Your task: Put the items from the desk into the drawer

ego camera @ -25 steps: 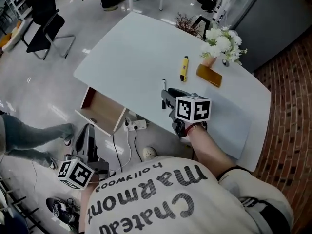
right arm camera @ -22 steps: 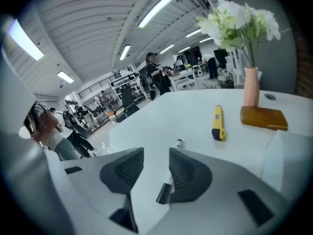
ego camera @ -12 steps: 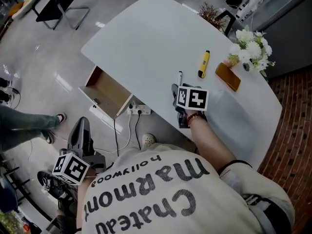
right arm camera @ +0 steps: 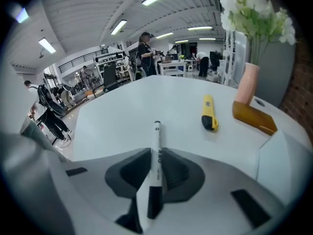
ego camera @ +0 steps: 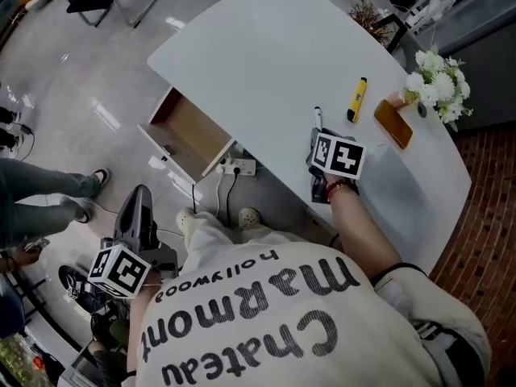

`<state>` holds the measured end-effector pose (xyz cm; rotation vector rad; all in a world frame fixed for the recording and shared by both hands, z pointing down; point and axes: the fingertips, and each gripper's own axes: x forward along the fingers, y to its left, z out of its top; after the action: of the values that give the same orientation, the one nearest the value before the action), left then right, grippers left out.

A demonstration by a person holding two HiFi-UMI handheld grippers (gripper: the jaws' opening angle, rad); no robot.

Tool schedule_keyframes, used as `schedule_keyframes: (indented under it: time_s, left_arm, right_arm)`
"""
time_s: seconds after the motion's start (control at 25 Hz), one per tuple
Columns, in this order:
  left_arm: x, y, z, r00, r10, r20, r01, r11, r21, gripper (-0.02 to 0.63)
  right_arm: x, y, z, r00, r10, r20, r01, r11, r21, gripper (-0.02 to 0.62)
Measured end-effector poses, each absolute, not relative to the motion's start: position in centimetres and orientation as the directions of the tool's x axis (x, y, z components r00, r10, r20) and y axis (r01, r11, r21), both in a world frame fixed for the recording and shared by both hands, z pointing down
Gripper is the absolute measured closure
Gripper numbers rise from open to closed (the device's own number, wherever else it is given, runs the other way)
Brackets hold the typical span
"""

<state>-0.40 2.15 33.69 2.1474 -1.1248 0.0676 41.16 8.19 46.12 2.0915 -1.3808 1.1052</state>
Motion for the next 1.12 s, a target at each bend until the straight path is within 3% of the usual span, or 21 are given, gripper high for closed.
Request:
schedule_keyframes:
  time_s: [0.48,1.12]
  left_arm:
    - [-6.3,-3.0,35.3,0.673,-0.642,0.367,-0.702,-0.397,0.591,0.603]
    - [-18.8,-10.2,36.9,0.694,-0.624,0.359,-0.687,-0.425,0.589,0.604]
  right_arm:
    - [37.3,6.7,44.6,0.255,-0.555,0.792,-0.827,-0.55,-0.12,0.526]
    - [19.5,-3.0,42.1,0.163,-0.65,0.742,-0.895,-0.415,-0.166,0.526]
